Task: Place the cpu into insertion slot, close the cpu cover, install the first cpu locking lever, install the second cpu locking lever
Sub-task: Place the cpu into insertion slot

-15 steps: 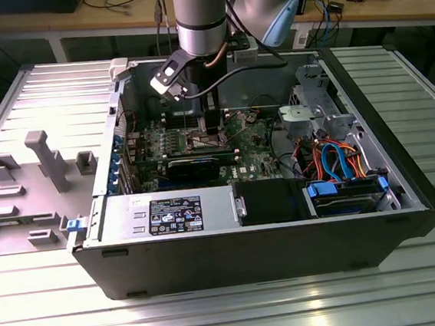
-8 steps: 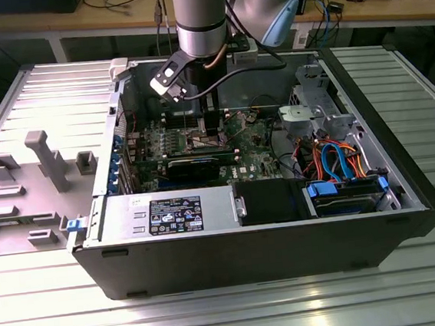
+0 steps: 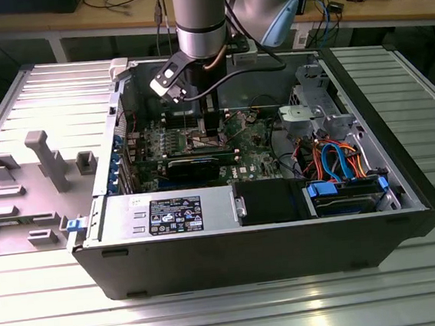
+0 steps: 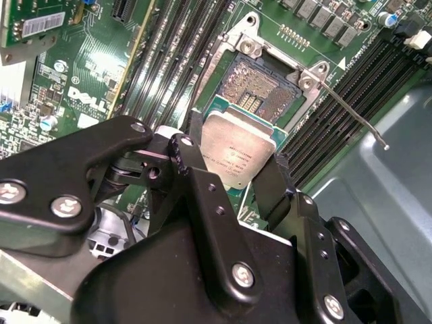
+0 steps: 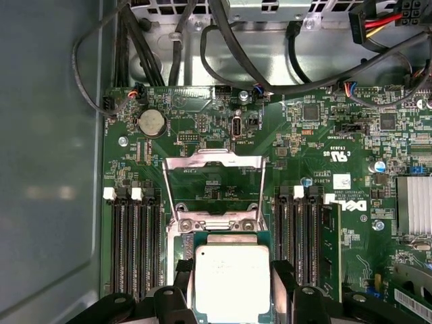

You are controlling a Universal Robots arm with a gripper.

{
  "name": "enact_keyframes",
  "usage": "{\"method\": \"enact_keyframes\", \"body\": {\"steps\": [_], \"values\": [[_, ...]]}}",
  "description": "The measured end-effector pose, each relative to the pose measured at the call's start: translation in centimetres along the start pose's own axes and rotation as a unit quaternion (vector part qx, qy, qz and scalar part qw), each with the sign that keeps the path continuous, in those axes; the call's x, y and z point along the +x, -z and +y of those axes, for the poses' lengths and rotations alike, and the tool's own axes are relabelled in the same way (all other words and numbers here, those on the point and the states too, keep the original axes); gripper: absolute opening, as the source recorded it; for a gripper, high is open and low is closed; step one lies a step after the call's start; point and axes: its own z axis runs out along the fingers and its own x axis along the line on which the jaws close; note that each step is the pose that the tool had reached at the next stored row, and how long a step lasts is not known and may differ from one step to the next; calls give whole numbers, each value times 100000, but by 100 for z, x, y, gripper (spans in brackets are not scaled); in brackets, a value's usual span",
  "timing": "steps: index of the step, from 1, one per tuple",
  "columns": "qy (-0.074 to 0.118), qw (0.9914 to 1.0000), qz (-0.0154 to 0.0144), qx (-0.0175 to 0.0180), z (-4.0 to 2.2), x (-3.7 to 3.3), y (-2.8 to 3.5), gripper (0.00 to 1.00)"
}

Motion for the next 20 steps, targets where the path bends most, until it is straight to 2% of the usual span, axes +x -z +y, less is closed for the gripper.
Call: {"method": "enact_keyframes", "body": {"steps": [5,8,16,20], "values": [[12,100000,3,-18,-25,29,-41,54],[18,100000,4,-241,-51,37,-79,54],[18,100000,7,-287,-99,73,-191,54],[25,99999,10,-342,-121,74,-225,54]]}}
